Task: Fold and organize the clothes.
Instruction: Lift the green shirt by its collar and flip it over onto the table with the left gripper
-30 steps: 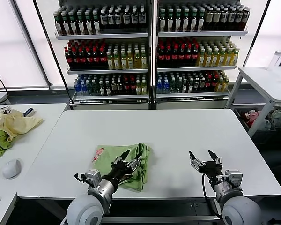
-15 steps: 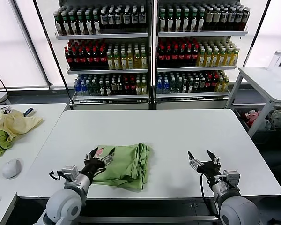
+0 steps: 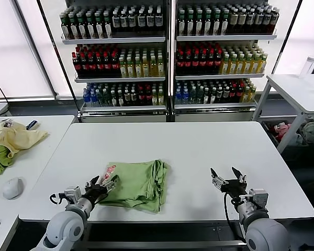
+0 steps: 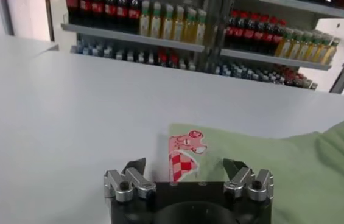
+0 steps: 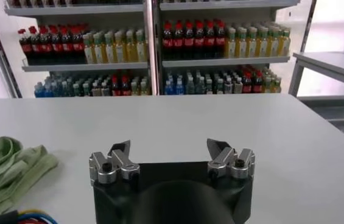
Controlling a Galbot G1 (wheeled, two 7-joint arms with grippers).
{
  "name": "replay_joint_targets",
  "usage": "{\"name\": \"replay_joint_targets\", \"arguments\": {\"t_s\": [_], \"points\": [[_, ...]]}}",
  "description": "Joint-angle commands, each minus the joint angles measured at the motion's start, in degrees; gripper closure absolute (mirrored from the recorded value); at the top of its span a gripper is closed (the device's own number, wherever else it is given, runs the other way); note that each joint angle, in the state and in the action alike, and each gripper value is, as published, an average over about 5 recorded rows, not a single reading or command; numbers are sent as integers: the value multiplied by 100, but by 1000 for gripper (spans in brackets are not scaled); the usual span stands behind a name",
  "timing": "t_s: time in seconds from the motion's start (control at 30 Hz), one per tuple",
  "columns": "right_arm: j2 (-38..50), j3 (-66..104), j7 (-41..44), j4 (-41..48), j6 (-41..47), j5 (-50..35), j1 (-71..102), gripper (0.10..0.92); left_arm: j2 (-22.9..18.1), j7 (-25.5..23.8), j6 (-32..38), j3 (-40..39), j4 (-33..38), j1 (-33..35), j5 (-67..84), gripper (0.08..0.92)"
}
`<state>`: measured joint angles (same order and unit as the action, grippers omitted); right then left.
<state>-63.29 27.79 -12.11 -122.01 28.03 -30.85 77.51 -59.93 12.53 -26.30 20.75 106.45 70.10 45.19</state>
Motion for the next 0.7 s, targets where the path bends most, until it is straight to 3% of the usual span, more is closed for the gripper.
{"name": "replay_joint_targets", "arguments": {"t_s": [0.03, 0.23, 0.7], "points": [[-4, 20, -2, -13, -3, 4, 7, 203, -1, -265, -402, 100, 0, 6, 1347, 210], [-6, 39, -8, -18, 0, 1, 5, 203, -148, -454, -389, 185, -7, 6, 1969, 371], [-52, 47, -19, 5, 18, -10, 31, 203, -498, -398, -317, 897, -413, -138, 3626, 779]]}}
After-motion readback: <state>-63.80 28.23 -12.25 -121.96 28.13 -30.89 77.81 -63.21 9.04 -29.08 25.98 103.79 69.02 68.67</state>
